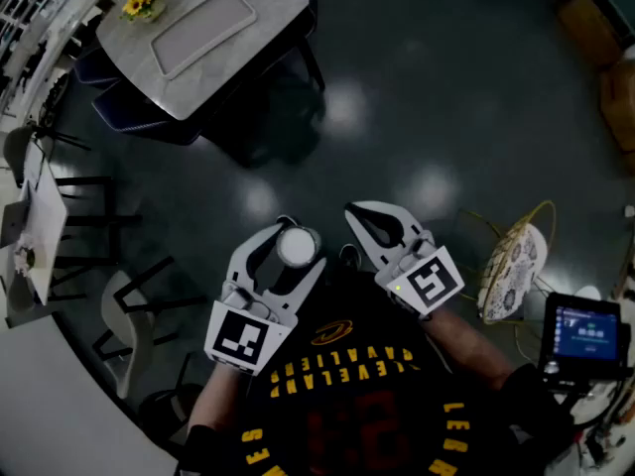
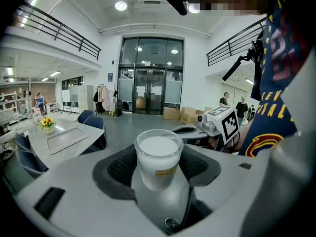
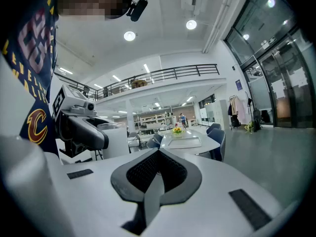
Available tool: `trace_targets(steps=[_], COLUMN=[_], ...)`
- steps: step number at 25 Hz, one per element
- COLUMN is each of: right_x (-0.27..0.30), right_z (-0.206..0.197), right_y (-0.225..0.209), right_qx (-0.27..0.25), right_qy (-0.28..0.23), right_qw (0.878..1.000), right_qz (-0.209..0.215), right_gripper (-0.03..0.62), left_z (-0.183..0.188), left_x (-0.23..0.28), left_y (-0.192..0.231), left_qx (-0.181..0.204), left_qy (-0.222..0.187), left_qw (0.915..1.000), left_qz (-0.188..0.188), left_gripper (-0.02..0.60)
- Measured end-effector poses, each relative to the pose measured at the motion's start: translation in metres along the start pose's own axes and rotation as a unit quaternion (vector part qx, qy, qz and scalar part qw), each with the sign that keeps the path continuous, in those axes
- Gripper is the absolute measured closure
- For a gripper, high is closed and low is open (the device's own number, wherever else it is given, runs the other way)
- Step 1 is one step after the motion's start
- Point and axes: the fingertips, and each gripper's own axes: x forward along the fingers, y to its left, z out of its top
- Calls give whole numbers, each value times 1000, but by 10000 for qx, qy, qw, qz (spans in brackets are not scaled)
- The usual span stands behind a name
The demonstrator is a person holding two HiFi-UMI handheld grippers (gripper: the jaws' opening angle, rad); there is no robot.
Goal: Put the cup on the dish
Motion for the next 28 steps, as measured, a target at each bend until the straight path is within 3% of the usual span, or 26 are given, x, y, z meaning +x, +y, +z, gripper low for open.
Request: trace_targets(steps=[7,13,21,28], right_x=[5,8,35,86], right_z=[7,1,11,16], right_y=[6,15,37,47], right_qx=[88,236,40,-133], right_qy=[-183,-105,-16,19], right_qw=[9998,9996,9988,9976], right_qz=[24,90,487,683], right_gripper=[595,595,594,594], left_z=[0,2,7,10], left_x=[-8,-19,-30,-37], left_y=[5,24,76,125], left_qx=[-13,-238,-299,-239], left_qy=[-100,-325,-505,-609], left_qw=[9999,9985,9944,9944], left_qz=[40,383,882,831], left_gripper=[314,314,314,314])
